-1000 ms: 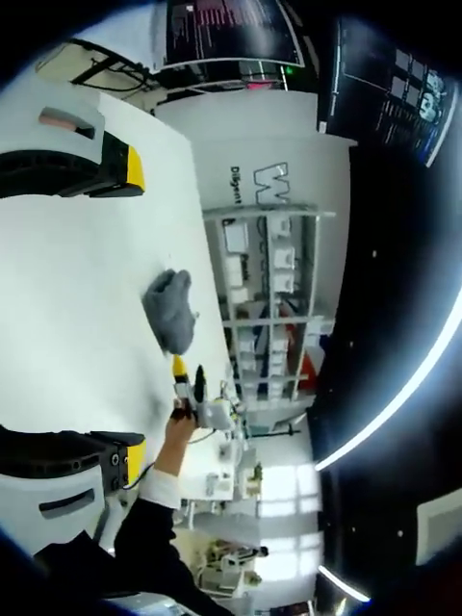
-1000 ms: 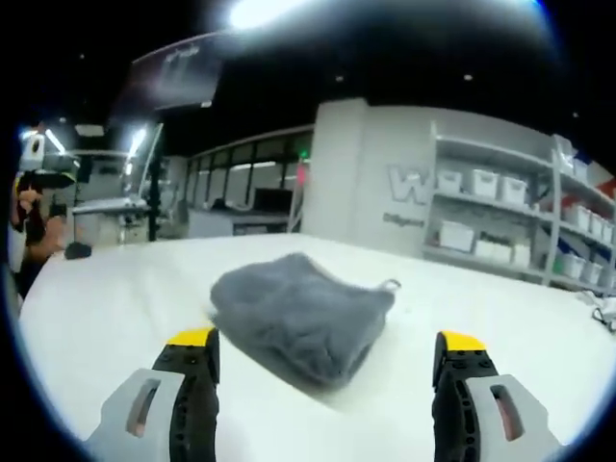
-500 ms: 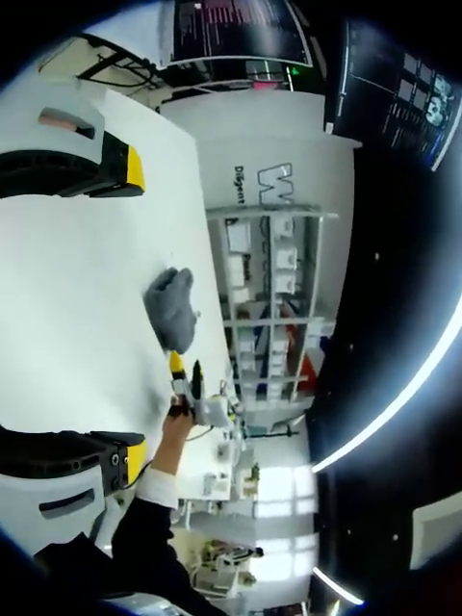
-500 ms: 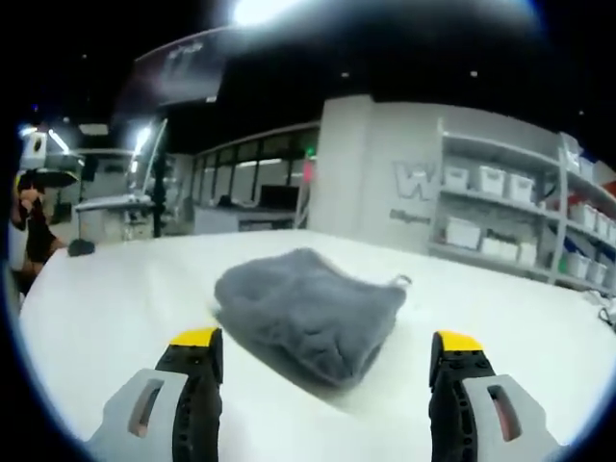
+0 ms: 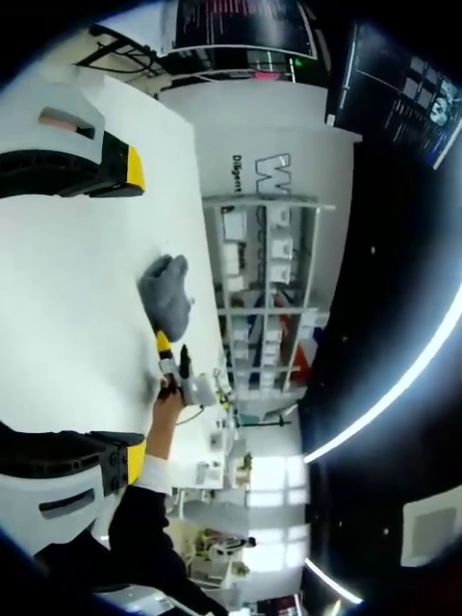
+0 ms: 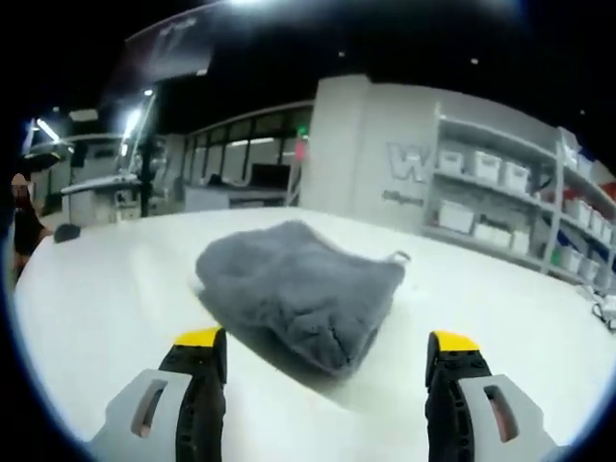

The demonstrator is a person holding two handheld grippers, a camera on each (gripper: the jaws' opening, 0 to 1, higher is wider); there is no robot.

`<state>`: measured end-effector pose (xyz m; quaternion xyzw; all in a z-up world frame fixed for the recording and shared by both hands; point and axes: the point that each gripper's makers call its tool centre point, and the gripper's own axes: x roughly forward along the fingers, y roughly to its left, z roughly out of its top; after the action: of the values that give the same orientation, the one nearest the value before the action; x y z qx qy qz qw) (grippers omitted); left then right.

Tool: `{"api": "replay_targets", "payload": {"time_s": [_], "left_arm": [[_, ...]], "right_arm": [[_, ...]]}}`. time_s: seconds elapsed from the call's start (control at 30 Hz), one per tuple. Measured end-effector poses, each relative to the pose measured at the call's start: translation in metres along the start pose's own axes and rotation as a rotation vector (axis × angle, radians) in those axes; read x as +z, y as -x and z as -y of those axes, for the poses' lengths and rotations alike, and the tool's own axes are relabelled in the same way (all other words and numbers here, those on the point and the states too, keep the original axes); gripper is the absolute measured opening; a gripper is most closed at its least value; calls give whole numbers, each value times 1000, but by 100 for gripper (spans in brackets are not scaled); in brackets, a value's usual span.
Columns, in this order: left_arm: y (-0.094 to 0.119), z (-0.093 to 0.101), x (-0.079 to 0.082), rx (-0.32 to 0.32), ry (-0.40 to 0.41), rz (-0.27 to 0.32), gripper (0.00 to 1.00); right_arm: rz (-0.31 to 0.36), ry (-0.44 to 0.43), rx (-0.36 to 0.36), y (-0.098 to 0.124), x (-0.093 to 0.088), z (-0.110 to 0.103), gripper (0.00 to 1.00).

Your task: Open the folded towel by lifting each exposed corner and separating the folded layers until the towel lies flat within the target outline without major curled edges

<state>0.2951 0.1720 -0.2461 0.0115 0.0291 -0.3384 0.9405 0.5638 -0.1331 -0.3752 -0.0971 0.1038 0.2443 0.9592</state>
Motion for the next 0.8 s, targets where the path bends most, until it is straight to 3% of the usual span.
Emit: {"api": "replay_targets", "payload": {"time_s": [0.37, 0.63, 0.8], "left_arm": [[4, 3, 5, -53, 13, 43, 100], [-3, 3, 1, -59, 13, 27, 100], [-7, 7, -5, -62, -3, 1, 100]], "right_arm": [[-17, -41, -9, -7, -6, -2, 72], [-61, 56, -19, -5, -11, -14, 68], [-21, 46, -2, 0, -4, -20, 62]]}}
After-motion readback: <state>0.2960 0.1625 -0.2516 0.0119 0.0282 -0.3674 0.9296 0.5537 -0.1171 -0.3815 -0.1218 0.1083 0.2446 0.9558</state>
